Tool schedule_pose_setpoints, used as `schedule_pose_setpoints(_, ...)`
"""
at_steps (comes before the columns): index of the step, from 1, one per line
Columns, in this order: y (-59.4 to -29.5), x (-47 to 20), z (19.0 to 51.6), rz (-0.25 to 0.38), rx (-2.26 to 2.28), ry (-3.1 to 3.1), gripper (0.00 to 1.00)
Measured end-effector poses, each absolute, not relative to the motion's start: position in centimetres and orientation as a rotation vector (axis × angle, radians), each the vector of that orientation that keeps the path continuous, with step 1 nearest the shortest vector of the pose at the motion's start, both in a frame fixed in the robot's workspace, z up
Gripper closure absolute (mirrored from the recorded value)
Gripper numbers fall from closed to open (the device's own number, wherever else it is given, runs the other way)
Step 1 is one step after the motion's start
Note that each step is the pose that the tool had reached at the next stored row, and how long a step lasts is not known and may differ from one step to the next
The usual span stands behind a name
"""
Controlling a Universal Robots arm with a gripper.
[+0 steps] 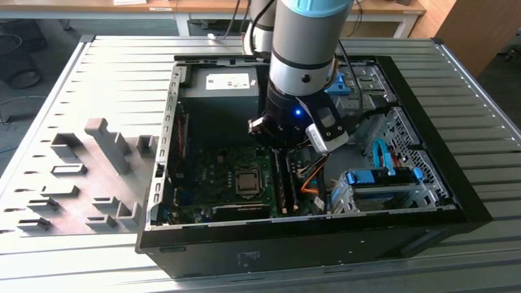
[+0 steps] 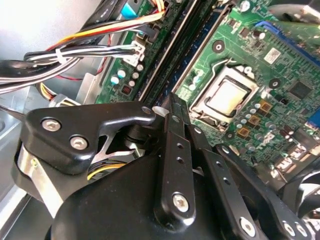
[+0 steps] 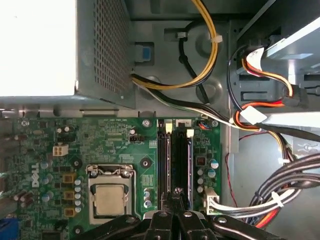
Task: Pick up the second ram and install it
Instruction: 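Press down the second ram until it locks into place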
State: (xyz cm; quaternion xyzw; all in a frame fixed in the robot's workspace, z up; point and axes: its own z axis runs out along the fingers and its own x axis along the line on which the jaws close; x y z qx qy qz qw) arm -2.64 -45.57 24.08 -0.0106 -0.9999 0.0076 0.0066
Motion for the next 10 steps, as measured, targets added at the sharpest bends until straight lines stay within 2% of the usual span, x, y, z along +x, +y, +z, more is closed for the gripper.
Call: schedule_pose_setpoints(10,-43.1,-2.6,22.5,0.021,-0.033,-3.128,0.89)
